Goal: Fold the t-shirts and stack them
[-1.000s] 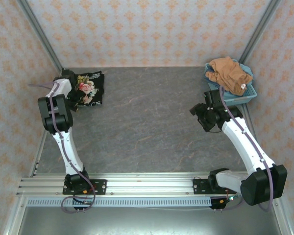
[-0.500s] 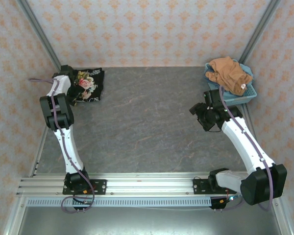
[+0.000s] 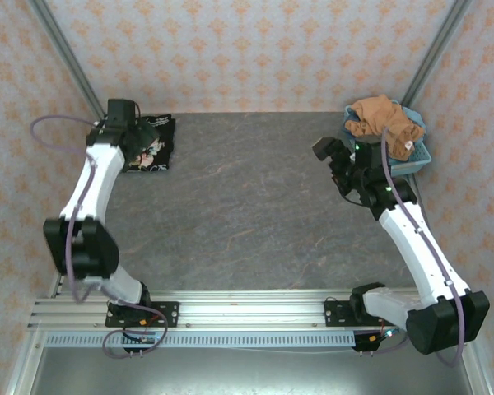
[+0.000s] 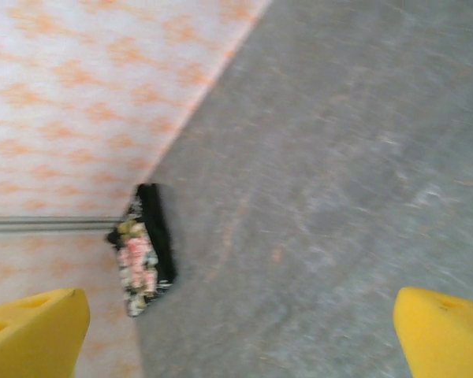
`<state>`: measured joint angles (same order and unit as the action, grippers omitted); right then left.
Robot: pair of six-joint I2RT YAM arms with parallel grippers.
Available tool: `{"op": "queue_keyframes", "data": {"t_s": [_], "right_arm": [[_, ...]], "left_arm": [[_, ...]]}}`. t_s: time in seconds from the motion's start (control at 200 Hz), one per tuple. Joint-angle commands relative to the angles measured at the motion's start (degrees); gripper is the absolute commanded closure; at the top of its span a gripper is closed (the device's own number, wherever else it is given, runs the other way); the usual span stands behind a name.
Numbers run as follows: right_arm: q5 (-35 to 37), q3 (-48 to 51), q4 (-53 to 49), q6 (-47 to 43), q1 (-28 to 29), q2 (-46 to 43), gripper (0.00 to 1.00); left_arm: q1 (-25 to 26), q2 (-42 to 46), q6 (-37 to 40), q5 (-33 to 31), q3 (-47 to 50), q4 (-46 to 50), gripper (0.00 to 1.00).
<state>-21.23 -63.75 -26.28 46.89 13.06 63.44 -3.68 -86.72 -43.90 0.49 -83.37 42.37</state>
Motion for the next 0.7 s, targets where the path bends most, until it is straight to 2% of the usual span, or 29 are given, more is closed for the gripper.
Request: {"op": "queue_keyframes", "data": {"t_s": [0.0, 0.14, 0.22, 0.275, 0.355, 0.4, 0.47, 0.53, 0.59, 0.63, 0.696], "right_arm": [[-4.31, -3.29, 7.0, -0.36, -0.32, -1.69, 0.01], [-0.15, -5.49, 1.13, -4.14, -0.32, -3.23, 0.01], [5.43, -8.32, -7.22, -8.52, -0.32, -2.66, 0.01], [14.15, -9.96, -14.57, -10.25, -0.32, -1.87, 0.01], [29.44, -8.06, -19.98, -10.07, -0.45, -2.4, 0.01], [35.3, -3.05, -15.9, -13.44, -0.4, -4.6, 0.01], [41.42, 8.04, -3.33, -19.77, -0.52, -8.96, 0.01], [45.42, 18.12, 8.64, -25.79, -0.49, -12.1, 0.01], [50.48, 25.81, 16.97, -31.33, -0.56, -12.83, 0.01], [52.39, 29.35, 21.56, -35.04, -0.72, -12.09, 0.01], [51.13, 32.98, 27.2, -39.98, -1.62, -9.21, 0.01]], "left_arm": [[-0.19, 9.68, -0.72, -7.68, 6.46, -2.39, 0.0], [0.9, 18.43, 1.69, -10.25, 11.89, 0.85, 0.0], [2.93, 21.95, 1.06, -16.2, 14.56, 4.82, 0.0], [4.21, 25.12, 1.22, -21.56, 18.01, 5.04, 0.0], [4.54, 31.45, 7.36, -20.97, 28.45, -4.86, 0.0], [5.23, 35.03, 11.35, -22.09, 35.28, -12.04, 0.0], [6.66, 38.26, 19.07, -25.61, 44.4, -21.75, 0.0], [6.67, 38.64, 25.3, -22.46, 50.25, -30.24, 0.0], [6.67, 37.9, 31.96, -17.43, 55.26, -39.57, 0.0], [6.67, 36.15, 32.19, -18.22, 57.0, -43.33, 0.0], [6.67, 30.71, 34.11, -18.8, 57.64, -47.93, 0.0]]}}
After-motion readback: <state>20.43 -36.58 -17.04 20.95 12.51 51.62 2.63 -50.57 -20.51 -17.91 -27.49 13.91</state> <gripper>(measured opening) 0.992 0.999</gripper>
